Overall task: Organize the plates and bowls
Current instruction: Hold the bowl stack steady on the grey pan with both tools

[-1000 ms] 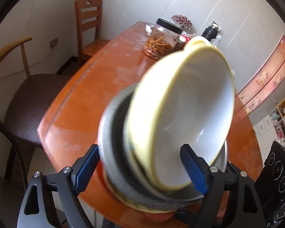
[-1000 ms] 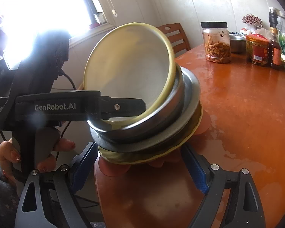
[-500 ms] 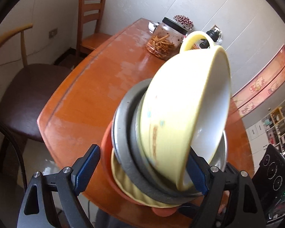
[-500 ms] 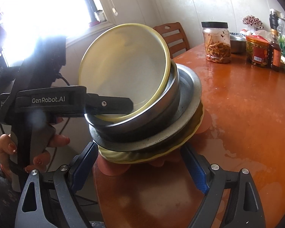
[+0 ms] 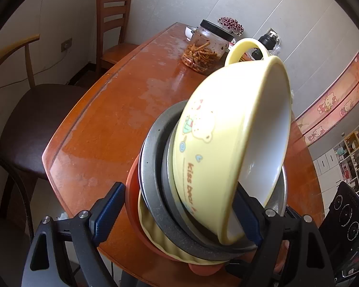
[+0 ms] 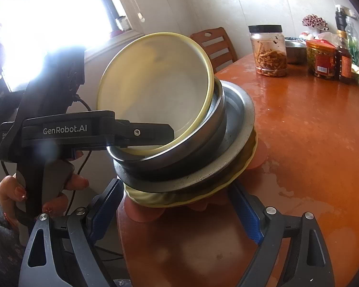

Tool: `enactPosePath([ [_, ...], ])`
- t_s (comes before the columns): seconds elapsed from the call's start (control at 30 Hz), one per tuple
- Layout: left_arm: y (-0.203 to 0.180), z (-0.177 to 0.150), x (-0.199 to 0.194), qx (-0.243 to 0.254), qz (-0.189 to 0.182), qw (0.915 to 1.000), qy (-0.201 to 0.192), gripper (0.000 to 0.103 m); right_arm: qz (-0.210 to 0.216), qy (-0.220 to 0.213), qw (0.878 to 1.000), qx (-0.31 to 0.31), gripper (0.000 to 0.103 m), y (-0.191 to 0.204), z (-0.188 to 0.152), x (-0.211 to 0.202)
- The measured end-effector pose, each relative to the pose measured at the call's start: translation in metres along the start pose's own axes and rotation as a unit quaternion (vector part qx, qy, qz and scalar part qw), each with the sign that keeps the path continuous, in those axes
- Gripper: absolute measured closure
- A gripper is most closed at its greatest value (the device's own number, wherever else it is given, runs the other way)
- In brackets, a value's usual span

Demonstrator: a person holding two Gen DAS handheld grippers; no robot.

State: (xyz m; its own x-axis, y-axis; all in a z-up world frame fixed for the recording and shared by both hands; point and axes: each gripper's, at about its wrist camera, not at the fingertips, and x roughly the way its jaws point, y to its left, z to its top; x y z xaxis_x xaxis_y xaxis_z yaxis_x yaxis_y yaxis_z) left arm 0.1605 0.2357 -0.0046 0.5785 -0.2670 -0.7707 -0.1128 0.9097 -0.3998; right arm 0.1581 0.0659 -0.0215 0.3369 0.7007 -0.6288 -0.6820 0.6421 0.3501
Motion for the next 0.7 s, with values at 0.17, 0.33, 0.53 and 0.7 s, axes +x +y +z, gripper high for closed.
enactPosePath([
  [0.17, -0.007, 0.000, 0.002, 0.007, 0.005, 1.0000, 0.000, 0.017, 0.000, 0.001, 1.000, 0.009, 0.013, -0.007, 0.001, -0.003],
  [0.33, -0.015, 0.000, 0.005, 0.013, 0.008, 0.9999, 0.002, 0.017, 0.000, 0.001, 1.000, 0.017, 0.013, -0.014, 0.000, -0.009],
  [0.53, -0.025, 0.000, 0.013, 0.020, 0.002, 0.9998, 0.007, 0.017, -0.008, 0.001, 1.000, 0.025, 0.012, -0.024, 0.000, -0.017],
  [0.7, -0.038, -0.001, 0.018, 0.031, 0.002, 0.9995, 0.008, 0.017, -0.013, 0.000, 0.999, 0.034, 0.012, -0.034, -0.003, -0.025],
])
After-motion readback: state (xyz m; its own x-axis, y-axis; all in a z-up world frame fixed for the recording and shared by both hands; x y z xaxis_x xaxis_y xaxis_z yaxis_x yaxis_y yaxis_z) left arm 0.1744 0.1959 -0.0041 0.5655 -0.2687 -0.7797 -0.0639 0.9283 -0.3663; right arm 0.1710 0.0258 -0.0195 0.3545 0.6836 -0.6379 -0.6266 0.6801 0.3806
